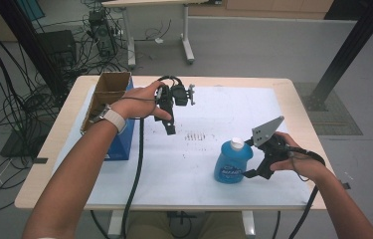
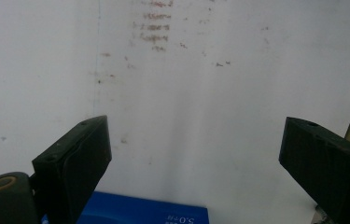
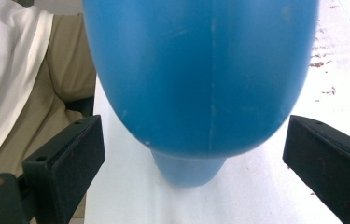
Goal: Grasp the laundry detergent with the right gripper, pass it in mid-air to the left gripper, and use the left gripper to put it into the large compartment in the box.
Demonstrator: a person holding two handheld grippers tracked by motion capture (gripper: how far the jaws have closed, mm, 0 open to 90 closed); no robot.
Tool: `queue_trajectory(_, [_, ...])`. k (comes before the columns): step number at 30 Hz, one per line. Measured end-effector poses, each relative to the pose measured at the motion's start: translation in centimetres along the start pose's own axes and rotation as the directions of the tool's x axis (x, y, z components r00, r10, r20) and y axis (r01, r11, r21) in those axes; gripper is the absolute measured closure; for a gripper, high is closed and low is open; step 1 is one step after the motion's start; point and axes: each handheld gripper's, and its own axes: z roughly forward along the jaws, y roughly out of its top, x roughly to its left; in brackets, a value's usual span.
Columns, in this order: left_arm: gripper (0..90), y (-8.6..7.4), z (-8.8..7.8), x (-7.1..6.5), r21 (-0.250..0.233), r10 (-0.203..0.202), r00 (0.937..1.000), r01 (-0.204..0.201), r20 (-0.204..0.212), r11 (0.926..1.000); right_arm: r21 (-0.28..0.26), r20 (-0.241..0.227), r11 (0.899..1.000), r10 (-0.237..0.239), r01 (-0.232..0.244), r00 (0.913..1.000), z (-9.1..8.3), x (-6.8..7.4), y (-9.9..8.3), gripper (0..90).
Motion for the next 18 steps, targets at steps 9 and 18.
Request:
queue_trajectory(9, [9.5, -0.13, -0.14, -0.11, -0.002, -0.001, 1.0, 0.001, -0.002, 1.0, -0.001, 0.005, 1.0, -0.002, 0.002, 1.0, -0.02, 0.13, 0.16, 5.6])
queue_trajectory(18, [9.5, -0.21, -0.19, -0.12, -0.005, -0.004, 1.0, 0.004, -0.002, 1.0, -0.004, 0.007, 1.0, -0.004, 0.004, 1.0, -0.14, 0.14, 0.25, 5.6])
